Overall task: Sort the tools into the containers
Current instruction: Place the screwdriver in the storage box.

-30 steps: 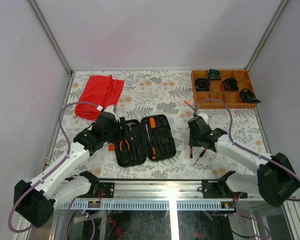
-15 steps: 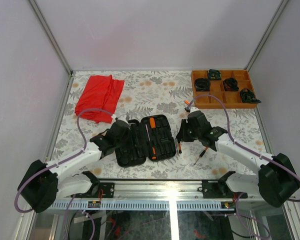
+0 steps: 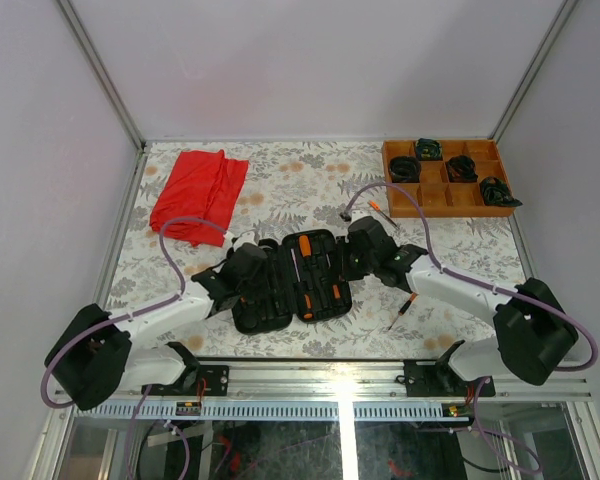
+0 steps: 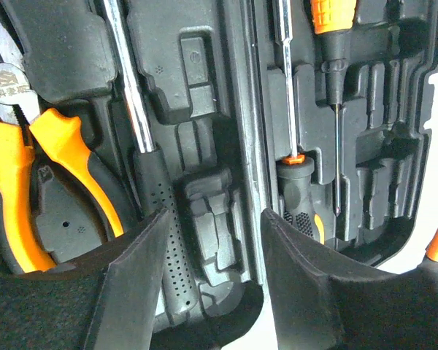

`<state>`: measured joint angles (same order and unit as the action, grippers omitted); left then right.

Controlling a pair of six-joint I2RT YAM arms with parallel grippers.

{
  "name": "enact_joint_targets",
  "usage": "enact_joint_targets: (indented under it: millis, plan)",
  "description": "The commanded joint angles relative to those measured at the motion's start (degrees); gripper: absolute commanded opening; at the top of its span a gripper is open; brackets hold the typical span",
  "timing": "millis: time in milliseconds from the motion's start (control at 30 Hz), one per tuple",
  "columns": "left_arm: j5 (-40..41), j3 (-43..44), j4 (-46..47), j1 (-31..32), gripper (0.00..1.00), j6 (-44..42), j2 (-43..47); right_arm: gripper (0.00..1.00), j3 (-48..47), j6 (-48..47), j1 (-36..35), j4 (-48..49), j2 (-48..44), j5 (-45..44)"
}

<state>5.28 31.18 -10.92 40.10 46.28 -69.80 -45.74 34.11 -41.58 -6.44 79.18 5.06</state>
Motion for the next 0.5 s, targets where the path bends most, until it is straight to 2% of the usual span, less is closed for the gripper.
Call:
enact_joint_targets:
  millis: [0,467]
  plan:
    - [5.02,0.33,0.03,0.16,0.52,-1.12,-2.64,0.05,-2.98,0.46,-2.05,2.07,1.74,-1.29]
    - [7.12,3.04,-2.60,-3.00,0.49,-1.34,-10.02,0.05,-2.30,1.58,-3.09,1.36,2.12,-3.34]
